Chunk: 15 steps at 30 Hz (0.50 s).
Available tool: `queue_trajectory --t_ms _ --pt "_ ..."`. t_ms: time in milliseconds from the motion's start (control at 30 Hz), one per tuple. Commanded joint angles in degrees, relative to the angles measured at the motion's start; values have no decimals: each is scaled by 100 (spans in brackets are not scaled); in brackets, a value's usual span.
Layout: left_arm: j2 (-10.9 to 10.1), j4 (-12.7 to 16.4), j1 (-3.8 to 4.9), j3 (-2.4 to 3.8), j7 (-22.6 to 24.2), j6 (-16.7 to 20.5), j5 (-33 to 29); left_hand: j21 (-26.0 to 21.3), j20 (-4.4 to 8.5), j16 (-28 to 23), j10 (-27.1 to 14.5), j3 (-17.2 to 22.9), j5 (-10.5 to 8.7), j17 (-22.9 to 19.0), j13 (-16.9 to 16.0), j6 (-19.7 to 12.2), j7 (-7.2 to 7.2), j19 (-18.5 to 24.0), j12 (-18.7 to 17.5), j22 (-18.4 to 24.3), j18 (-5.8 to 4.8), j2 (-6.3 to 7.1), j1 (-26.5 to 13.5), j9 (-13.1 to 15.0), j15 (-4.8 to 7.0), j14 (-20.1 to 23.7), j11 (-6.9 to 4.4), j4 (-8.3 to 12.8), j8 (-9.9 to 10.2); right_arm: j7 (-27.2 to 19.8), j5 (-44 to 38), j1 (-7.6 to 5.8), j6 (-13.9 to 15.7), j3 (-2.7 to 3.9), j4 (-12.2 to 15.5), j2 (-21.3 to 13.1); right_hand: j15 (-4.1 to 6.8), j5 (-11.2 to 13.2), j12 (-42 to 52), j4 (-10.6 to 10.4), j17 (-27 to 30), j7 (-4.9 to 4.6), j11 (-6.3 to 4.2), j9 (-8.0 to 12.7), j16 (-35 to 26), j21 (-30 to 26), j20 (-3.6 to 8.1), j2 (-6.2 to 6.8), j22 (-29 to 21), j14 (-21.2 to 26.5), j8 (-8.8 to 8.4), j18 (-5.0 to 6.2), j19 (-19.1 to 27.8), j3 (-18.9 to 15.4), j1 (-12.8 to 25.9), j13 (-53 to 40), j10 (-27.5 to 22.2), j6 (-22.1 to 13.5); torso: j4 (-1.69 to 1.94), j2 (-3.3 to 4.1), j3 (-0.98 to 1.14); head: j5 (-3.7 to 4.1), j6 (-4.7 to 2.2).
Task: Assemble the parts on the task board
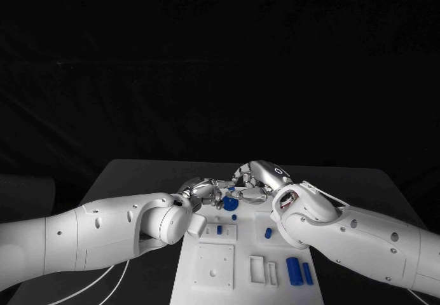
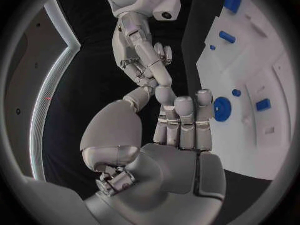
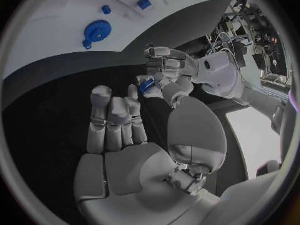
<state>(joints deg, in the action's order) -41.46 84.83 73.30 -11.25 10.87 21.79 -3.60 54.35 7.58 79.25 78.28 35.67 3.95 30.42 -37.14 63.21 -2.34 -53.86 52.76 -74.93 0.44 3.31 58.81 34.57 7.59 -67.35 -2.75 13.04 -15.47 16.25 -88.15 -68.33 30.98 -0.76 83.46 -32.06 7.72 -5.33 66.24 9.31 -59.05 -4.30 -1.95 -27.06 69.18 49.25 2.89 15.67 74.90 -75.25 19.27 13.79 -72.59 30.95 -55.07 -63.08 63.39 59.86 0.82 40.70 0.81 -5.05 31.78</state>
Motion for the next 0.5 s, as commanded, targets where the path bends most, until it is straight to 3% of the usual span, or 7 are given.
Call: queue_trajectory --t_ms 33,500 --pt "10 19 0 3 1 -110 46 33 720 19 121 46 26 6 -9 45 9 21 28 -127 55 -24 39 9 273 -133 -150 23 -30 48 -125 6 31 1 -5 6 31 56 -28 -33 -12 -18 5 -5 -10 7 -9 -12 68 -2 4 121 -37 57 -61 -7 56 59 -2 0 0 -3 1" --pt "13 25 -1 2 -6 -130 71 39 722 24 117 48 30 4 -9 46 9 23 36 -126 55 -26 41 5 273 -131 -150 26 -31 90 -172 11 3 1 -13 8 35 17 -34 -113 -33 -11 -1 -8 1 26 -11 -21 87 -11 2 121 -50 199 -165 -25 78 91 -4 -3 0 -4 1"
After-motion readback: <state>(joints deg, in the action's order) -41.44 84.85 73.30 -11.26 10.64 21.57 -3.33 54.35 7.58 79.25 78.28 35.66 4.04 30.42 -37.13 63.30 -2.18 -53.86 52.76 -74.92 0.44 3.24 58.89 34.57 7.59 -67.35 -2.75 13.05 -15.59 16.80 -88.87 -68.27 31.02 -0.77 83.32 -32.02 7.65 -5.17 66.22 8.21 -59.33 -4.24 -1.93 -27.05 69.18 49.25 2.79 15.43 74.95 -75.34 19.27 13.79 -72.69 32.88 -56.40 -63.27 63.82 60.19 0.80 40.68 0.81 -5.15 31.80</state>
